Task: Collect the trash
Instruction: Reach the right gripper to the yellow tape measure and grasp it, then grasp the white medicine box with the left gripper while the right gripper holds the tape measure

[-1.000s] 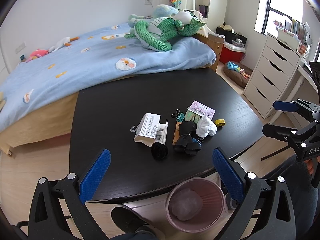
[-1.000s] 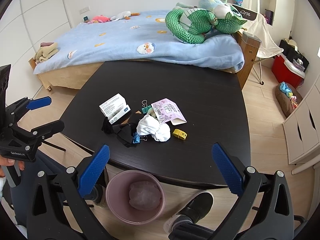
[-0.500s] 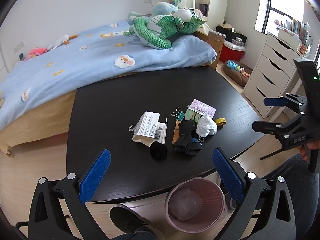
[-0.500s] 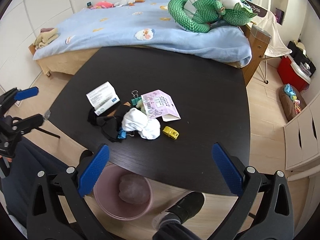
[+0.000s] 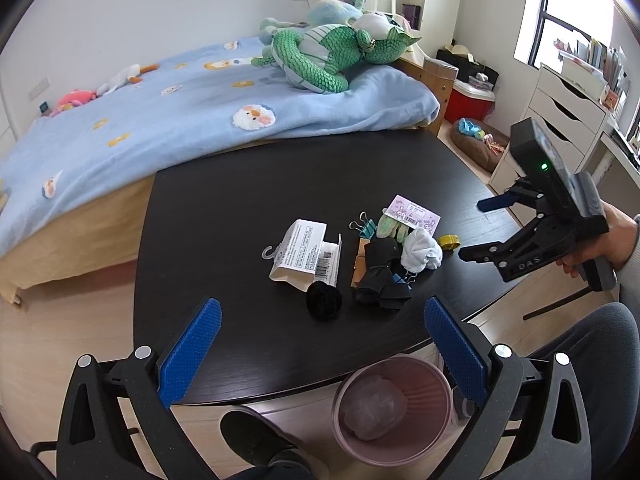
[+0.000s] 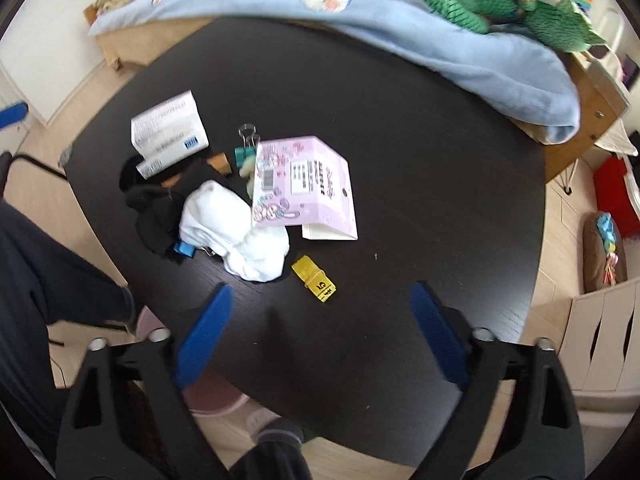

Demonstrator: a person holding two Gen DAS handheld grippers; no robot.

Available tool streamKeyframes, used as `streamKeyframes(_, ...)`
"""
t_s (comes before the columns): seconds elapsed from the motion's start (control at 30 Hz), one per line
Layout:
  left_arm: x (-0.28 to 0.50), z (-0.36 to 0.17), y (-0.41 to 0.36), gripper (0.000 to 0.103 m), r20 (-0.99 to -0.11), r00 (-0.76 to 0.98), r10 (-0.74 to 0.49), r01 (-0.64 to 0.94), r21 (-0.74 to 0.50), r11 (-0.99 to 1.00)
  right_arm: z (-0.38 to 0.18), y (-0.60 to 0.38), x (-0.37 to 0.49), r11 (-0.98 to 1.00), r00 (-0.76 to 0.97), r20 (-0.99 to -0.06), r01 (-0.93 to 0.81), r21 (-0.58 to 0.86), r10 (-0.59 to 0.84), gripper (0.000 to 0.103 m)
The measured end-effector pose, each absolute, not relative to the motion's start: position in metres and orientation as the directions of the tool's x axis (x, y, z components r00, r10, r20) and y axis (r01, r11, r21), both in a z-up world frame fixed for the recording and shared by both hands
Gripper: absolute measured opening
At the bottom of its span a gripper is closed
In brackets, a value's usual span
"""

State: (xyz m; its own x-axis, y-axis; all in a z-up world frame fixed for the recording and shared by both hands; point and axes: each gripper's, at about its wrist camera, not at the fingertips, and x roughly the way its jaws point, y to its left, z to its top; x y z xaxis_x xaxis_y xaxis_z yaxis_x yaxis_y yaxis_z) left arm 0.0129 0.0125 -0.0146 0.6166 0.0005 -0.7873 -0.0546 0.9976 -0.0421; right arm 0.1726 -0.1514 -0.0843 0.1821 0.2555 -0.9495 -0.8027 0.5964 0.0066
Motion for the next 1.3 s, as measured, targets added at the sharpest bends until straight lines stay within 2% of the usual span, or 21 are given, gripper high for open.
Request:
streamKeyframes(0.23, 0.015, -0.018, 0.021, 0.098, -0.796, 0.605, 0.008, -0.072, -0.045, 0.996, -0.102, -0.142, 0.180, 0.521, 0.137, -0.965, -0.853, 0.000, 0.224, 0.051)
streamKeyframes(0.37, 0.016, -0.021, 0.023, 0.098, -0.801, 0.599, 0.006, -0.074, -0.048, 0.996, -0.108, -0.140, 0.184, 0.513, 0.119, -0.969, -0.858, 0.009, 0.216, 0.042)
streamKeyframes(0.43, 0.016, -0.022, 0.024, 0.098, -0.801, 0.598, 0.006, -0.075, -0.048, 0.996, -0.110, -0.139, 0.183, 0.507, 0.112, -0.970, -0.862, 0.014, 0.216, 0.032)
streamKeyframes(0.5, 0.017, -0.022, 0.024, 0.098, -0.803, 0.596, 0.006, -0.076, -0.049, 0.996, -0.112, -0.136, 0.182, 0.500, 0.108, -0.970, -0.866, 0.016, 0.218, 0.027)
streamKeyframes(0.53, 0.017, -0.023, 0.024, 0.098, -0.803, 0.596, 0.005, -0.076, -0.050, 0.996, -0.113, -0.135, 0.181, 0.495, 0.107, -0.970, -0.868, 0.017, 0.220, 0.021)
streamKeyframes(0.6, 0.016, -0.023, 0.025, 0.098, -0.804, 0.594, 0.005, -0.078, -0.052, 0.996, -0.114, -0.134, 0.180, 0.490, 0.107, -0.969, -0.871, 0.017, 0.223, 0.015)
streamKeyframes(1.3, 0.054, -0.027, 0.037, 0.098, -0.825, 0.566, -0.010, -0.050, -0.046, 0.998, -0.063, -0.163, 0.153, 0.678, 0.160, -0.923, -0.723, 0.131, 0.349, 0.014)
